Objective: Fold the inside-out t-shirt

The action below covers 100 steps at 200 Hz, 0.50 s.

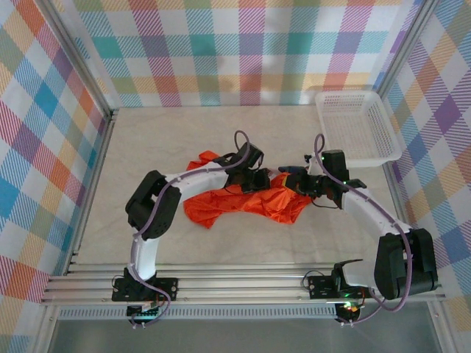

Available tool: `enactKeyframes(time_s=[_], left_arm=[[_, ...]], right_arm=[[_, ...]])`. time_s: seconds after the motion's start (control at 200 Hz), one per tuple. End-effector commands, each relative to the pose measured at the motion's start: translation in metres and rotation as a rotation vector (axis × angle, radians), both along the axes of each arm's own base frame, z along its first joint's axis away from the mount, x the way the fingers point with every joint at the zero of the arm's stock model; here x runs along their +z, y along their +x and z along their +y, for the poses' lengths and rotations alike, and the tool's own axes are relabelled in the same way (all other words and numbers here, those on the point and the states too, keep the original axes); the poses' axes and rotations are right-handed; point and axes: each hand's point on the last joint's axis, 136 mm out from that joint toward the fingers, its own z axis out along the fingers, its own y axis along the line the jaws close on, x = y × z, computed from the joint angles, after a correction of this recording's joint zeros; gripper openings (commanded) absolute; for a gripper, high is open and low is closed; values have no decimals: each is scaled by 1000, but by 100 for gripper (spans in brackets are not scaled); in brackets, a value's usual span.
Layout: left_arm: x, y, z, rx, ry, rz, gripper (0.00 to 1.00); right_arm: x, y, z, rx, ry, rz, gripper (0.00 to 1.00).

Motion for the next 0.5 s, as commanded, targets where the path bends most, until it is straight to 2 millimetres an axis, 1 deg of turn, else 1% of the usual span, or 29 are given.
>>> enactKeyframes(time_s=[0.0,0.07,0.12,0.13,0.16,0.305,0.36,0.41,0.495], left_arm=[[7,1,-20,-5,-63,-5,0],[16,2,-18,-8,-64,-20,0],[30,5,-12,-6,-55,-48,0],[30,3,-9,-5,-38,-40,0],[38,5,-2,4,-23,-53,0],[94,13,26,56,-21,-153,0],[108,11,34,68,-25,-179,0],[117,8,37,72,-35,-193,0],[121,2,41,74,-52,-191,0]], right_arm=[[-5,-2,2,8,10,2,0],[-13,-5,-2,-5,-20,14,0],[-20,-6,-7,-15,-51,25,0],[-22,-7,-7,-17,-58,28,0],[-28,-8,-11,-25,-83,34,0],[-61,-14,-29,-70,-206,99,0],[-69,-17,-32,-76,-227,123,0],[-75,-18,-33,-77,-233,140,0],[-77,-18,-32,-75,-224,150,0]])
